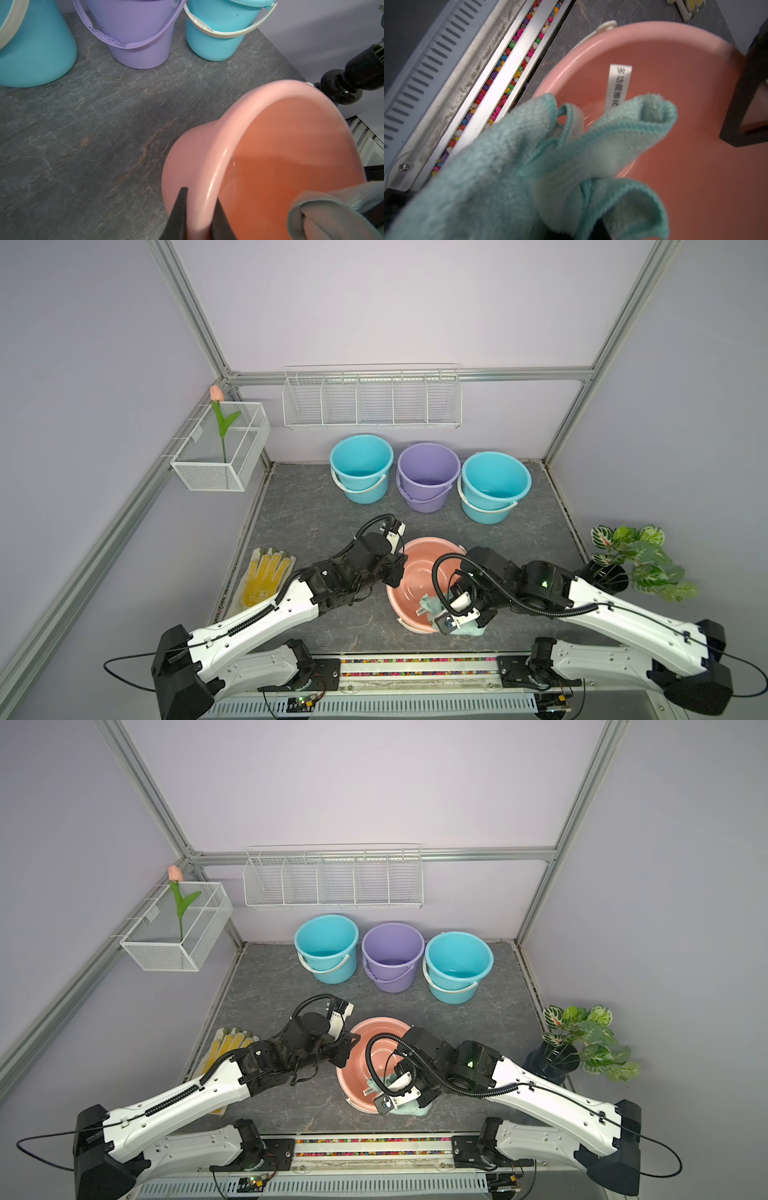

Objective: Wipe the inside of the bucket with a cloth
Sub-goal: Wipe the dirt from the inside of the bucket.

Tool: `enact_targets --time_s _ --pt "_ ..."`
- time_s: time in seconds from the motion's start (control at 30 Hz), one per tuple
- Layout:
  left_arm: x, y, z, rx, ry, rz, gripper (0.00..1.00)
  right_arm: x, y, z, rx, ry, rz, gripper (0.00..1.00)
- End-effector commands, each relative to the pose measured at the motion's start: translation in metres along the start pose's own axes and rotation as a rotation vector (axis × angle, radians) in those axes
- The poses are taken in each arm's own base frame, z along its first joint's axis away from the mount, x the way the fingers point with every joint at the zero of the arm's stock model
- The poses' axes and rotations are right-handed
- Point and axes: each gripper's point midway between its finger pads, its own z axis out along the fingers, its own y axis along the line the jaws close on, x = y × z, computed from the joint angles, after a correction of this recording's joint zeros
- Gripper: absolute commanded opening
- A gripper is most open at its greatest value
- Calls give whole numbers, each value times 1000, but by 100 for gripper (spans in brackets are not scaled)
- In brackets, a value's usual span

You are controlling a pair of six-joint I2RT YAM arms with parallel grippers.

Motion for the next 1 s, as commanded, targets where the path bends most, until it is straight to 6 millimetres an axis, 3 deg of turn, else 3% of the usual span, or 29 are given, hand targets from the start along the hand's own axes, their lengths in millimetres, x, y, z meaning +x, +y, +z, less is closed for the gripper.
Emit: enact_targets --time_s 0.0,0.23,0.5,0.77,0.97 --pt "-22 -1 -13 11 -96 -102 0 -20 -7 8 5 -89 73 7" --pt "-29 -5 -21 30 -106 -156 0 -40 -22 15 39 -123 110 7" --pt "-15 -13 -9 60 -23 -124 0 -52 -28 23 78 -181 136 7" --pt "-18 -20 -4 84 -3 -100 0 -61 -54 20 195 -206 147 7" --pt "-18 -22 -3 87 6 -96 0 -67 -61 17 223 -224 128 7"
